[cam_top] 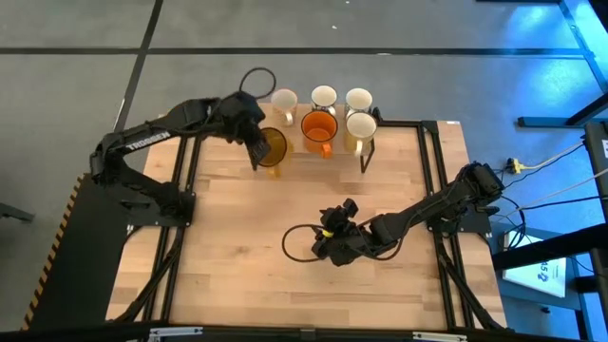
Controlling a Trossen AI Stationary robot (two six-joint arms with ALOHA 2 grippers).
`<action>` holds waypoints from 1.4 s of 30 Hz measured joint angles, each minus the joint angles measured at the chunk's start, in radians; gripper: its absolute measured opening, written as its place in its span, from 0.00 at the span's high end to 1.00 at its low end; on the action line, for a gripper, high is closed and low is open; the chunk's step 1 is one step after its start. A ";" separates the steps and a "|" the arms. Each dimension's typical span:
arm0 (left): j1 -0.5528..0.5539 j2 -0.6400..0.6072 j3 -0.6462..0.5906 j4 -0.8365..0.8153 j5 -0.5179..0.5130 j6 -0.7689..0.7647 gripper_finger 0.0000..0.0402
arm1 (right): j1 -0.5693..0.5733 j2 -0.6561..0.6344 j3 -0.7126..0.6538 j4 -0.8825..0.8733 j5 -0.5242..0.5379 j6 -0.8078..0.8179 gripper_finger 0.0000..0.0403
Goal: Place coffee mugs
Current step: Put the yellow mug on the shelf
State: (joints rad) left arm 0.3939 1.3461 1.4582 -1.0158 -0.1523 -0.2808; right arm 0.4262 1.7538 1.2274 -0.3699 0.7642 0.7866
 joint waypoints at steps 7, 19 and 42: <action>0.064 0.156 0.211 -0.167 -0.008 0.048 0.96 | -0.024 0.000 0.000 -0.010 -0.042 0.032 0.41; 0.135 0.289 0.235 -0.149 0.023 0.071 0.95 | -0.021 0.000 0.000 -0.047 -0.043 0.079 0.41; 0.178 0.304 0.208 -0.068 0.057 0.100 0.89 | -0.021 0.000 0.000 -0.051 -0.043 0.073 0.41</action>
State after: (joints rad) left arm 0.5720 1.6504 1.6658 -1.0839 -0.0956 -0.1807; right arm 0.4053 1.7538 1.2274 -0.4213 0.7208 0.8597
